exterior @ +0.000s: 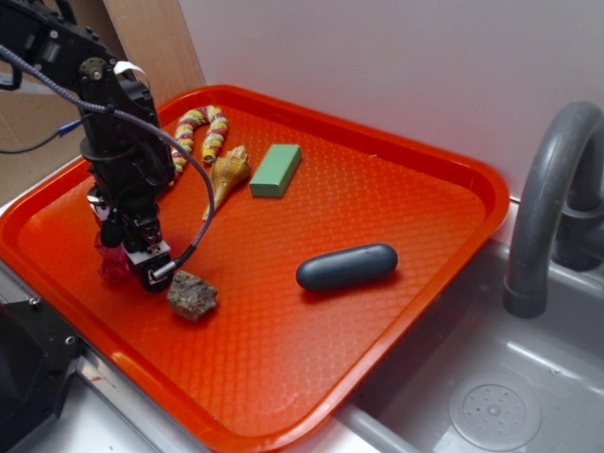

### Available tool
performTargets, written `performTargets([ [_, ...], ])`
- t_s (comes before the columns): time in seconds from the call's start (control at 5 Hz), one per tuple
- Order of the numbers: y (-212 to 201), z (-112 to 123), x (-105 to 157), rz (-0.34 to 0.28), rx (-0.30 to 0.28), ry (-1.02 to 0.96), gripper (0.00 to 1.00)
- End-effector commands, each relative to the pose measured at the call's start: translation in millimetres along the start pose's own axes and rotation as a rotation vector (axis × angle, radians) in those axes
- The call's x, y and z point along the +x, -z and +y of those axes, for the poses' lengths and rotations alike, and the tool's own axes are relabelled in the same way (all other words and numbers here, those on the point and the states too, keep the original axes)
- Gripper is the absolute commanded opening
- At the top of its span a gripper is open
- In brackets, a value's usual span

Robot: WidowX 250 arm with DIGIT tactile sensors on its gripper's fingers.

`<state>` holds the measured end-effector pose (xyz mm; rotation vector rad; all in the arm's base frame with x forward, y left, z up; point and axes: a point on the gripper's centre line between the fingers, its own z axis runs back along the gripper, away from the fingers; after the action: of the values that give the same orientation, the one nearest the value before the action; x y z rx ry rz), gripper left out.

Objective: Grab the red paper.

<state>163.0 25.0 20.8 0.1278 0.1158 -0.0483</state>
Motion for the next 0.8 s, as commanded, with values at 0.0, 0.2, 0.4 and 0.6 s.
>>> performTargets([
  [0.0,-93,3,6,0.053,0.095,-0.215,0.00],
  [0.2,-146,-13,18,-0.010,0.102,-0.253,0.00],
  [0.4,-182,-27,22,-0.071,0.058,-0.247,0.00],
  [0.6,-214,-29,15,-0.157,0.019,-0.216,0.00],
])
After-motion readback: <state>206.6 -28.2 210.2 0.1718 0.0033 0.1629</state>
